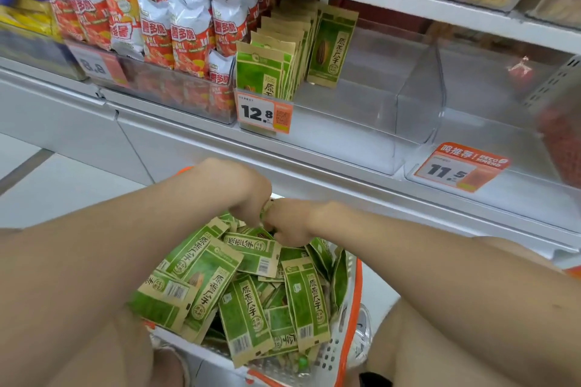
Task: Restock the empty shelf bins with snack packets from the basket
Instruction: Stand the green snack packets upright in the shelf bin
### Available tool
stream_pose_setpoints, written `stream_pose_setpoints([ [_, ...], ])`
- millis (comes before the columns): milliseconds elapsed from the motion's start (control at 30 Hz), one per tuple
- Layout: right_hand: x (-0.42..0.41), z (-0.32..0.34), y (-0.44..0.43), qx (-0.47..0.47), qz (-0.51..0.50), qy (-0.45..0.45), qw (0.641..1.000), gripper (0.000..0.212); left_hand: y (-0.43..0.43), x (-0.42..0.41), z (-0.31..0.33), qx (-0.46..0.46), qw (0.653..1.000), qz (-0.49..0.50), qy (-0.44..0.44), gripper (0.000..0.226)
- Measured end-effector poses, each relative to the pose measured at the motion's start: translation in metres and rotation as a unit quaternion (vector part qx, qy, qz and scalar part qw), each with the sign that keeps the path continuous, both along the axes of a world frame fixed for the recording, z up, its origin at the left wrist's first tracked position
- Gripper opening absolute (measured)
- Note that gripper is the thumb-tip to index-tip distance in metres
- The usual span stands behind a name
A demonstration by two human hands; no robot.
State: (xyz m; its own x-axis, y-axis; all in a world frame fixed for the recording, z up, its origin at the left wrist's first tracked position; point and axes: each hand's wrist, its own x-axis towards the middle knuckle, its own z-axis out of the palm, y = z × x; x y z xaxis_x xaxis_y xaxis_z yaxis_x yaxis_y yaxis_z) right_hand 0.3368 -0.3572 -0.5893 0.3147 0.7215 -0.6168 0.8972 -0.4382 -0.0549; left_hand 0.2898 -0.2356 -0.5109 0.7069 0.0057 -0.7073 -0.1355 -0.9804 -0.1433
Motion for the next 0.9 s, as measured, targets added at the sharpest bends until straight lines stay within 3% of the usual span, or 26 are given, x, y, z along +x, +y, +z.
stream_pose_setpoints([
  [133, -0.020, -0.034, 0.005, 0.033, -0.041, 0.042, 0.998, 0.039, 0.010, 0.006, -0.011, 0.009, 0.999, -0.005, -0.031, 0.014],
  [267, -0.030, -0.052, 0.010, 0.066, -0.073, 0.007, 0.995, 0.010, 0.016, 0.010, -0.015, -0.001, 0.999, -0.009, -0.042, 0.014],
  [367, -0.029, -0.058, 0.016, 0.066, -0.137, 0.055, 0.987, 0.027, 0.019, 0.010, -0.014, 0.000, 0.999, -0.005, -0.038, 0.015],
  [467, -0.035, -0.062, 0.018, 0.053, -0.154, 0.074, 0.984, 0.024, 0.021, 0.010, -0.010, -0.006, 0.999, -0.003, -0.039, 0.013],
  [600, -0.045, -0.071, 0.019, 0.107, -0.191, 0.082, 0.972, 0.031, 0.016, 0.007, 0.000, -0.017, 0.999, -0.013, -0.041, 0.037],
  [667, -0.044, -0.061, 0.022, 0.109, -0.212, 0.126, 0.963, 0.035, 0.015, 0.004, 0.003, -0.019, 0.999, -0.009, -0.040, 0.040],
  [767, -0.030, -0.029, 0.024, 0.125, -0.236, 0.118, 0.956, 0.009, 0.017, 0.001, 0.005, -0.007, 0.999, 0.007, -0.035, 0.041],
  [900, -0.005, 0.028, 0.021, 0.179, -0.241, 0.089, 0.950, 0.042, 0.020, -0.001, 0.021, -0.021, 0.998, 0.044, -0.050, 0.044],
])
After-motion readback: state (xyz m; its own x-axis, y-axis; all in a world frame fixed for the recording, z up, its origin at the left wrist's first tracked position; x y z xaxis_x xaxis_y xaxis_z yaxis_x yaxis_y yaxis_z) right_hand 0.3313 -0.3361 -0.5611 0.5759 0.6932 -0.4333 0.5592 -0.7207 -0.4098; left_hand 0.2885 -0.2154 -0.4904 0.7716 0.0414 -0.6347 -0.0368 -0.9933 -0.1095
